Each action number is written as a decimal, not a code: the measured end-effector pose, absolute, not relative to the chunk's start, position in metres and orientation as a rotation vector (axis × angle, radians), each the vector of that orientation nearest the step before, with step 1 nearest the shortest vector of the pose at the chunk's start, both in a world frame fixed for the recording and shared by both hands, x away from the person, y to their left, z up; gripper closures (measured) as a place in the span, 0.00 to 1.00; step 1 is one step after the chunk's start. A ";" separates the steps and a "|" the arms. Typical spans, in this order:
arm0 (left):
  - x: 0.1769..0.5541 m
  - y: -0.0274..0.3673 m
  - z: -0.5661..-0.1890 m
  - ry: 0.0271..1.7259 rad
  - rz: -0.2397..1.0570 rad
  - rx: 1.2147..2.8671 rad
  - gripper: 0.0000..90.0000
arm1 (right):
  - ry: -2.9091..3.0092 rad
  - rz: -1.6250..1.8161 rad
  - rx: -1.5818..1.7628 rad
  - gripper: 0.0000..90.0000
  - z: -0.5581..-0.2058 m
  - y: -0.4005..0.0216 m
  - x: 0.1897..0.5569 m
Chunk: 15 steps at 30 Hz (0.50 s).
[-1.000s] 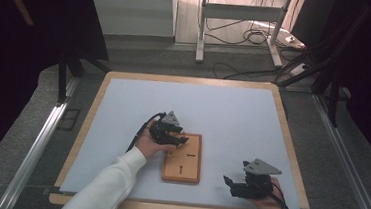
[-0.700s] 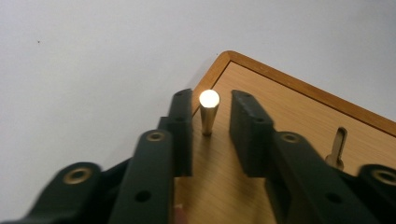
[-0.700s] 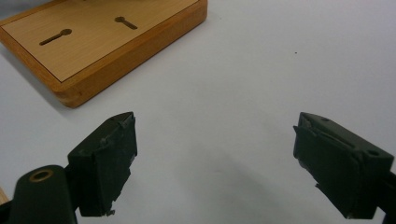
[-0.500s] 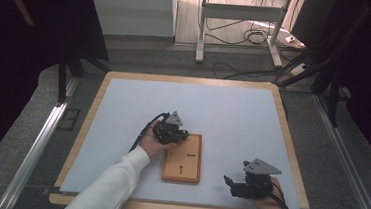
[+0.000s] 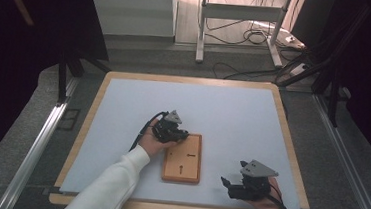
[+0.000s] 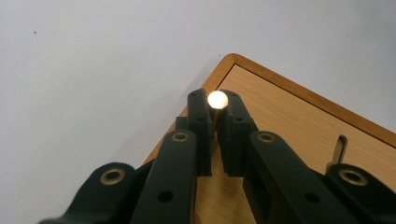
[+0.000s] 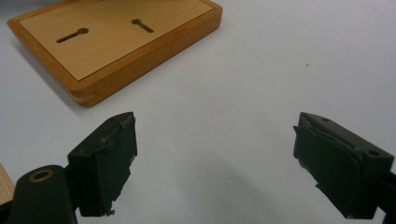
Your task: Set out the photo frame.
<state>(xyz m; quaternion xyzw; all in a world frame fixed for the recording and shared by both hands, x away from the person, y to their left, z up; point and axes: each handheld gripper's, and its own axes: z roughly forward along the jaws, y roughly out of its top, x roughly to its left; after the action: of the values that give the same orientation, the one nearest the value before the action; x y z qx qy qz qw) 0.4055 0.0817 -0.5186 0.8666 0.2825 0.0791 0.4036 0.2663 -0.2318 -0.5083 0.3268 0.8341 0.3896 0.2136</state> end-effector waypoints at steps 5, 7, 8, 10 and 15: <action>0.407 0.082 -0.517 0.728 0.179 2.198 0.94 | 2.331 1.064 0.884 0.15 -0.510 -0.229 0.265; 0.408 0.082 -0.516 0.730 0.165 2.205 0.94 | 2.331 1.066 0.881 0.15 -0.510 -0.228 0.265; 0.409 0.082 -0.516 0.735 0.151 2.205 0.94 | 2.328 1.069 0.882 0.15 -0.510 -0.228 0.265; 0.410 0.082 -0.516 0.739 0.138 2.207 0.94 | 2.328 1.074 0.875 0.15 -0.509 -0.227 0.265; 0.412 0.081 -0.514 0.753 0.117 2.222 0.94 | 2.342 1.085 0.853 0.15 -0.509 -0.223 0.263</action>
<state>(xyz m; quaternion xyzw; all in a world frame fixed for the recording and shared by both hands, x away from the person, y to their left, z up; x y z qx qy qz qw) 0.4124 0.0812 -0.5139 0.8725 0.2959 0.0460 0.3861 0.2626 -0.2232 -0.5089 0.3067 0.8422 0.3904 0.2101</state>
